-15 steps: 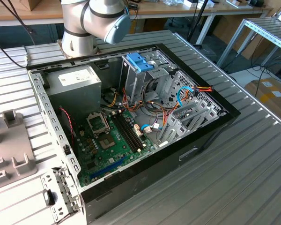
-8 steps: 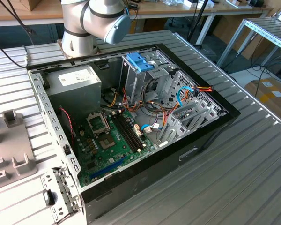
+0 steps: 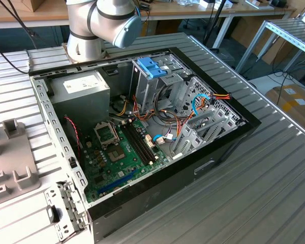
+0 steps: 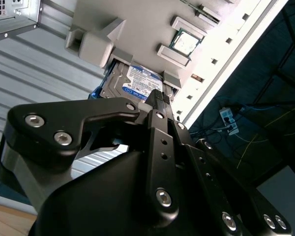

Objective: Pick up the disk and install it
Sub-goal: 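Pick up the disk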

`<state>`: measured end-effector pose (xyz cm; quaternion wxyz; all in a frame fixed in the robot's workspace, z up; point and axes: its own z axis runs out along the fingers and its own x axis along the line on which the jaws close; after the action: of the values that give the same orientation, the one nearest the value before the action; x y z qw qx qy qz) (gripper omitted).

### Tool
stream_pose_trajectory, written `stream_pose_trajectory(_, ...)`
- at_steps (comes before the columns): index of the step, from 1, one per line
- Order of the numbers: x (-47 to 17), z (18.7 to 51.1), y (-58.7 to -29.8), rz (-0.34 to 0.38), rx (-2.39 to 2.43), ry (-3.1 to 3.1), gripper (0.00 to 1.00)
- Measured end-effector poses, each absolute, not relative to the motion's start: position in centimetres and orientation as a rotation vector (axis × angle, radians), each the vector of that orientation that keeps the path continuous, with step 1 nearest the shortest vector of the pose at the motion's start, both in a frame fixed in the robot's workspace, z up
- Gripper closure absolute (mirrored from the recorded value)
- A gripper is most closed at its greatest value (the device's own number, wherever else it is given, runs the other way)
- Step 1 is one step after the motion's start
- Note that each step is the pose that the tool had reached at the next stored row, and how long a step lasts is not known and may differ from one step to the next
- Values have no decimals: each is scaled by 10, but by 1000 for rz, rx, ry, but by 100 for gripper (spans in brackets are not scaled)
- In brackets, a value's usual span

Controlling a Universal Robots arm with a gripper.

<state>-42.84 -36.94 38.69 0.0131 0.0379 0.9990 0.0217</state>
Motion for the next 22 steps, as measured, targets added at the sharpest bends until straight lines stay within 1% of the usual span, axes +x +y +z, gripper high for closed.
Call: stream_pose_trajectory(22,-428,387,-369,70,-46,3117,89)
